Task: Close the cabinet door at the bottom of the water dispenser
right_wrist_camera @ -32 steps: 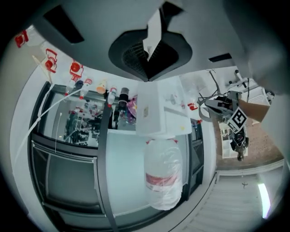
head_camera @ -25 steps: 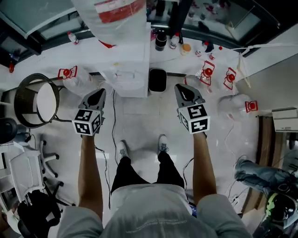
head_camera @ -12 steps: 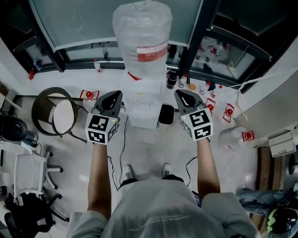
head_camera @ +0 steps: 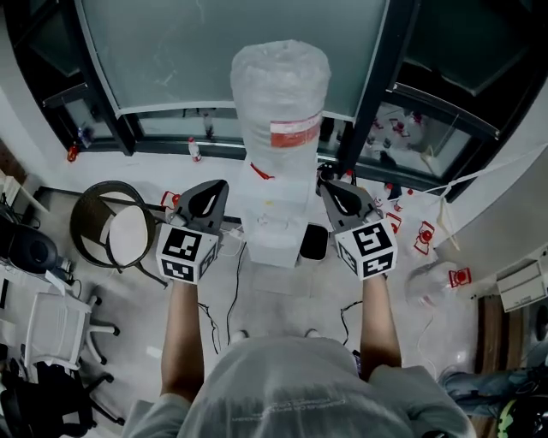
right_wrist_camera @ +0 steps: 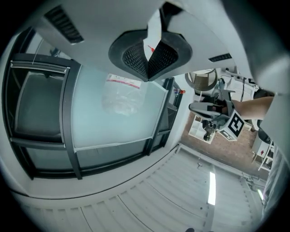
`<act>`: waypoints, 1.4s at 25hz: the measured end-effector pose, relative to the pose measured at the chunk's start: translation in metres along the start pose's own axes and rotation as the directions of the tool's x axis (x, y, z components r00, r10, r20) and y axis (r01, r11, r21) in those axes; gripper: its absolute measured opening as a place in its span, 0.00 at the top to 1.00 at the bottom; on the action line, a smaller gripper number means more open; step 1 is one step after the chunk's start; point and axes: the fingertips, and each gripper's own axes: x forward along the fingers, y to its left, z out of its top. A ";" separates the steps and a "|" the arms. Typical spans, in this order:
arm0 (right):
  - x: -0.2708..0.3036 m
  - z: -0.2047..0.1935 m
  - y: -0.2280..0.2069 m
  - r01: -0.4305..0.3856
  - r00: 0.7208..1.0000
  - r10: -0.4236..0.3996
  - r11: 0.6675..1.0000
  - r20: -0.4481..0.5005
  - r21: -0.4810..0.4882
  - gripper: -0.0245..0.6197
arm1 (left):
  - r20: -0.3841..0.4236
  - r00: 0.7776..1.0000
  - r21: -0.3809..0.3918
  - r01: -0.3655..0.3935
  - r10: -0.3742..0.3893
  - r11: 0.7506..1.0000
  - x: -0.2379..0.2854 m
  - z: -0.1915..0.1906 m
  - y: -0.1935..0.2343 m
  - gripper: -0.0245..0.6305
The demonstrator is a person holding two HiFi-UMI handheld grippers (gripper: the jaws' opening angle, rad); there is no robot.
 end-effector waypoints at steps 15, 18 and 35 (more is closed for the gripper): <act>0.007 0.027 -0.018 0.059 0.998 -0.057 0.996 0.030 -0.070 0.92 | 0.071 0.997 0.064 -0.028 0.024 0.998 0.010 0.036 0.022 0.93; 0.009 0.022 -0.018 0.051 0.999 -0.050 0.996 0.019 -0.070 0.92 | 0.061 0.998 0.072 -0.025 0.021 0.997 0.013 0.033 0.022 0.93; 0.026 -0.004 -0.014 0.023 1.000 -0.024 0.998 -0.020 -0.056 0.92 | 0.008 1.000 0.045 -0.020 0.020 0.999 0.022 0.005 0.030 0.93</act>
